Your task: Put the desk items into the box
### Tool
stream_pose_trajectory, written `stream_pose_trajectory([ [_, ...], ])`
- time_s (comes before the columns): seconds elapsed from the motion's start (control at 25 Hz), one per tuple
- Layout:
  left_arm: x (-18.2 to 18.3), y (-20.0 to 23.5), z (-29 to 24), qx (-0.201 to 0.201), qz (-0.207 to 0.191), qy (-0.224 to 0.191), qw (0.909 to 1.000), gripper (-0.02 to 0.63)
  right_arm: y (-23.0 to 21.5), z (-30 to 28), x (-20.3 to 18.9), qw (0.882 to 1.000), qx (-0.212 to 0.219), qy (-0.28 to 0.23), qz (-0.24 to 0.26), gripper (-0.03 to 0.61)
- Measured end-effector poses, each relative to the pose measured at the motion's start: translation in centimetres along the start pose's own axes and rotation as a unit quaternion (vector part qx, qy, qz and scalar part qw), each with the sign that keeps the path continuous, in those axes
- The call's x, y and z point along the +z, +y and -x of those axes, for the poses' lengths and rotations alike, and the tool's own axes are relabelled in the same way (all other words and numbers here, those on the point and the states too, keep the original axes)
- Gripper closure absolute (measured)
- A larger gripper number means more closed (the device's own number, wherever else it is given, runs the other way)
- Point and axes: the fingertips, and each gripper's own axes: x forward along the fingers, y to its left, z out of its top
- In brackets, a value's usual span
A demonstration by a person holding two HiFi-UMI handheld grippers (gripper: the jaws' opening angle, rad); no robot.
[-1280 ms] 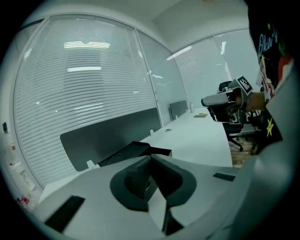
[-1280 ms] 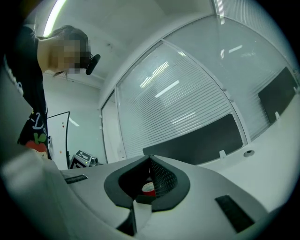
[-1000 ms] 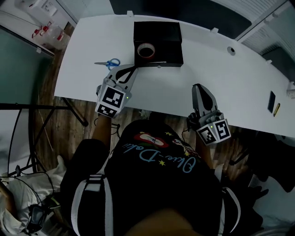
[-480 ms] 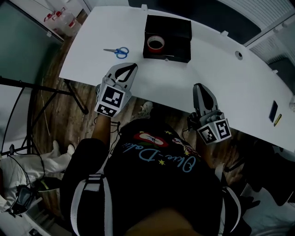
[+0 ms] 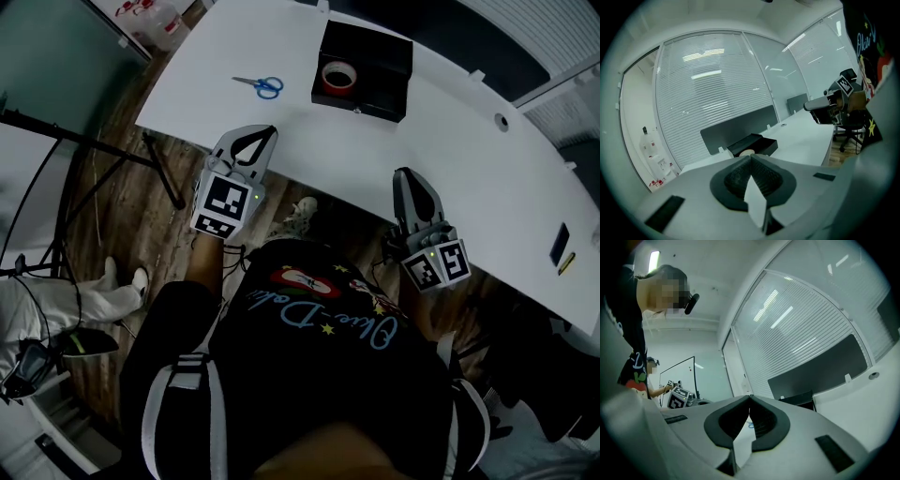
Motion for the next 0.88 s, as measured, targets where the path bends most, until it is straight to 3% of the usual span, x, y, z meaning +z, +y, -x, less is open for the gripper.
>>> stream_pose_trajectory([
  [0.4,-3.1,1.3,5.1,0.045,0.002,0.027,0.9986,0.586,2.9,-1.0,-2.5,0.999,0.037,0.024,-0.012,0.548],
  [0.72,-3.6,2.7,2.4,0.02,0.002,0.009,0.9998,0.586,1.9,-0.3,-2.0,1.0,-0.015,0.027,0.007,0.548],
  [0.88,-3.2,3.1,-0.4,-0.011,-0.023,0.001,0.9997,0.586,1.0,-1.3,-1.6,0.999,-0.039,0.017,0.012,0.548],
])
